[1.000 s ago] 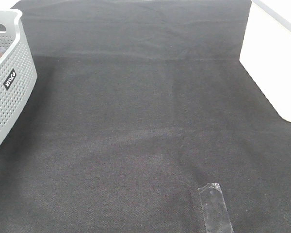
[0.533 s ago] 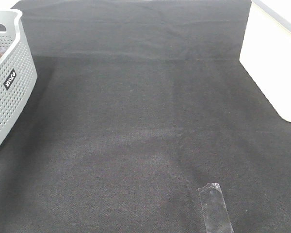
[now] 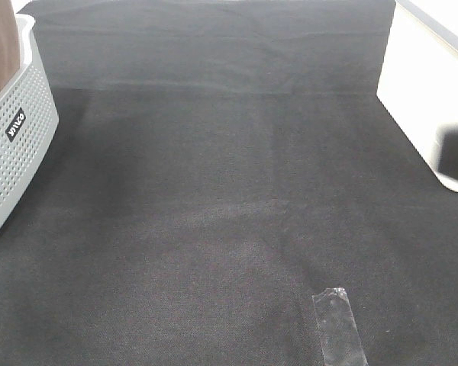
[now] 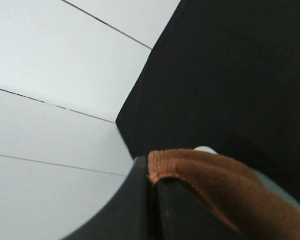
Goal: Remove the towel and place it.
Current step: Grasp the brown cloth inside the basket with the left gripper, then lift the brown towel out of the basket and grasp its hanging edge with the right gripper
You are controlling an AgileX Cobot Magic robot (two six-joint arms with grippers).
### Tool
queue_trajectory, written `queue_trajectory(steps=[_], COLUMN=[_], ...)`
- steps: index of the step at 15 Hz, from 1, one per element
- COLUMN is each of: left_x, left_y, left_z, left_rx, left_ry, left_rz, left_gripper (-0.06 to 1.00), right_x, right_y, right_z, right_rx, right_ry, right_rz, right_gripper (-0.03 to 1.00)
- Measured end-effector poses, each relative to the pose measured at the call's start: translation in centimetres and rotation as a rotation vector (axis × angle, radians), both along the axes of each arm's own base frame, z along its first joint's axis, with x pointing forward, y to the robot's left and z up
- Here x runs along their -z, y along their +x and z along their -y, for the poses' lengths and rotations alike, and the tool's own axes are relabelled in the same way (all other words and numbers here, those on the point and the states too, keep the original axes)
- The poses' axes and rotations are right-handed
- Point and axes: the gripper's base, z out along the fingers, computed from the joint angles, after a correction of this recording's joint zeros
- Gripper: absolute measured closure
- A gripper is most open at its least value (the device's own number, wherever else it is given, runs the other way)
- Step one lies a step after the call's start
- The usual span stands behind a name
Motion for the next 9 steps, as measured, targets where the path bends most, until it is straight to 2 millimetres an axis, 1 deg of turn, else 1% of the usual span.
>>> queue_trajectory(steps=[3,5,6,7,9], left_x=[-1.3,-1.6,-1.3,-0.8,1.0], left_y=[-0.9,-1.1,-0.8,-0.3,1.3], left_z=[3.4,6.0,7.2,8.0,8.6], left_rx=[0.051,0.079,0.072,0.041,-0.057], left_ry=[-0.185,-0.310,-0.323,-0.285,-0.195], left_rz=[0.026,0.014,0.003,0.000,-0.024], left_gripper=[0.94,0.94,0.94,0.94,0.94], right_x=[0.4,0.5,0.4,0.3,-0.1], right_y=[3.6,6.3,7.5,8.7,10.3], right_z=[-0.7,-0.6,-0.6,-0.5,-0.5], right_rx=[-0.163,-0.198,-0.203,-0.208,-0.222], right_ry=[0.088,0.100,0.101,0.101,0.105], right_rz=[0.016,0.014,0.002,-0.010,-0.017], right_gripper=[0.21,0.21,0.21,0.21,0.21])
